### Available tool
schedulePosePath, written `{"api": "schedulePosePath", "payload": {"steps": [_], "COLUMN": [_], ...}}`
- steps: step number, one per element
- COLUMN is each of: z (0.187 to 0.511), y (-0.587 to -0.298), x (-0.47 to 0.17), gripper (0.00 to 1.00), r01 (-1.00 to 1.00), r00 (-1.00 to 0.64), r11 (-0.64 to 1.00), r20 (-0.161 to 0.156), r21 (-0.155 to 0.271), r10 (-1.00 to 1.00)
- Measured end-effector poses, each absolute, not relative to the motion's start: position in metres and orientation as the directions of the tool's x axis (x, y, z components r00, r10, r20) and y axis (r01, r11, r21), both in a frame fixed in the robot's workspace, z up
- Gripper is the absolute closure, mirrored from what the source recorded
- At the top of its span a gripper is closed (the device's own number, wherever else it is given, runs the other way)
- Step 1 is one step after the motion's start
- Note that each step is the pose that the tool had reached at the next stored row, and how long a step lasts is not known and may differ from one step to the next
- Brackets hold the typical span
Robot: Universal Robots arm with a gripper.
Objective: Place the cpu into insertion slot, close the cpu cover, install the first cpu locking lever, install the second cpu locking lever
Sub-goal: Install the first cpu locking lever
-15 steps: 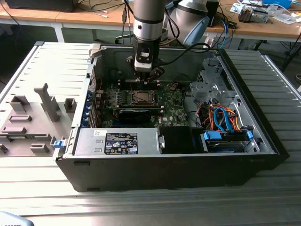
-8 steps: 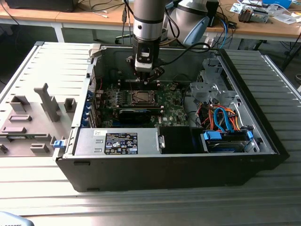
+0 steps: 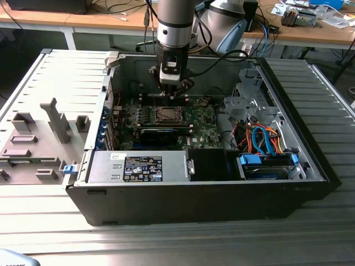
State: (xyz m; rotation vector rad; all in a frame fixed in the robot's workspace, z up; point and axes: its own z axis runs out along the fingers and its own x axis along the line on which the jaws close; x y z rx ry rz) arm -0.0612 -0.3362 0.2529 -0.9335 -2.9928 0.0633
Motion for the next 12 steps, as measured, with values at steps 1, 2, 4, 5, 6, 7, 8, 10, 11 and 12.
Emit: {"api": "schedulePosePath", "payload": {"steps": [1,2,4,5,6,7,8,10,11,12], "z": [0.2529,0.2529,0.2529,0.2529,0.2529,0.2529,0.2529,0.2529,0.2529,0.2529], "y": [-0.3361,-0.3361,-0.3362,-0.3361,-0.3361,-0.3362,-0.3361,-0.3362,-0.3361,-0.3361], "x": [-0.0611,-0.0611,-0.0611,-0.0612,-0.0611,-0.0612,-0.0611,-0.0611,-0.0612,-0.0611], "gripper": [0.89,0.89,0.89,0.89,0.89,0.89,0.89,0.89,0.89,0.89], "r01": [0.567,0.565,0.563,0.562,0.561,0.56,0.558,0.556,0.555,0.554], "r00": [-0.824,-0.825,-0.826,-0.827,-0.828,-0.828,-0.829,-0.831,-0.832,-0.832], "r11": [0.823,0.824,0.825,0.826,0.827,0.828,0.829,0.83,0.831,0.831], "r20": [-0.006,-0.006,-0.006,-0.006,-0.006,-0.006,-0.006,-0.006,-0.006,-0.006], "r21": [-0.04,-0.04,-0.04,-0.04,-0.04,-0.04,-0.04,-0.04,-0.04,-0.04], "r10": [0.567,0.565,0.563,0.562,0.561,0.56,0.559,0.556,0.555,0.555]}}
